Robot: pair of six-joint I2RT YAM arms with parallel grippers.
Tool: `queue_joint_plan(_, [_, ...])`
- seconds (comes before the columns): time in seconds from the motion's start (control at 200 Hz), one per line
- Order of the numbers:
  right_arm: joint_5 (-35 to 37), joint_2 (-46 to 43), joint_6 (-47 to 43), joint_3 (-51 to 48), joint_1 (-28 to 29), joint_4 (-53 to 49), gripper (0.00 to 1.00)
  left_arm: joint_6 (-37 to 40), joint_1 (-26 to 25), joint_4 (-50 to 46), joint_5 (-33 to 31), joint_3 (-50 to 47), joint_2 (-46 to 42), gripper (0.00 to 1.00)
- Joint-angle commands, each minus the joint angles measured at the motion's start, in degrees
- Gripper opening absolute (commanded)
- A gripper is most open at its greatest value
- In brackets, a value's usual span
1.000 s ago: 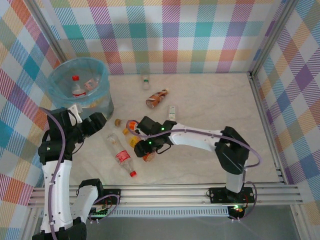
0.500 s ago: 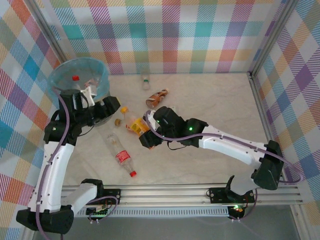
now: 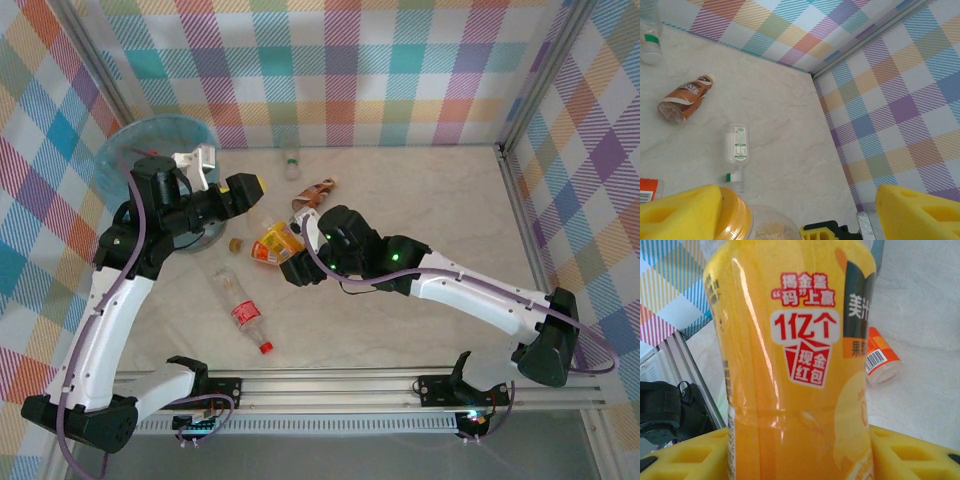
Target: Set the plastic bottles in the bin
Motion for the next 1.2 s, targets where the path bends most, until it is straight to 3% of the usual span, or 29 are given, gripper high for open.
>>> queue_joint_plan(0.0, [-1.08,-1.92,-0.21,0.31,-0.24,4.13,0.57,-1.21,-1.06,2.35,2.02,0.89,0.40,0.77])
queue_joint_plan(0.175, [-1.37,-2.70,-0.29,-0.64,-0.24,5.38,0.57,-1.44,-1.15,0.68,0.24,1.10,0.46,0.73])
queue_joint_plan(0.325, [-0.23,-3.19,-0.73,-0.74,-0.24,5.42,0.56,-2.26,-1.15,-1.86,-8.53,0.61,-1.87,0.79])
queue_joint_plan(0.55, [-0.48,-3.36,-1.19,-0.60,-0.24,5.94,0.56,-4.20,-1.15,-0.80,-12.38,-0.97,-3.79,0.84])
queue_joint_plan(0.79, [-1.26,-4.33,-1.61,-1.78,-0.22,8.12,0.56,-7.34,-1.15,1.96,-4.27,-1.85,-0.64,0.69])
queue_joint_plan(1.01, [-2.52,-4.75,-1.96,-1.99,-0.24,9.00,0.56,-8.59,-1.15,3.56,-3.54,-3.08,-0.05,0.57])
queue_joint_plan(1.195, [-2.93,-5.39,-2.47,-3.73,-0.16,11.77,0.57,-10.34,-1.15,4.73,-2.73,-2.60,0.43,0.39])
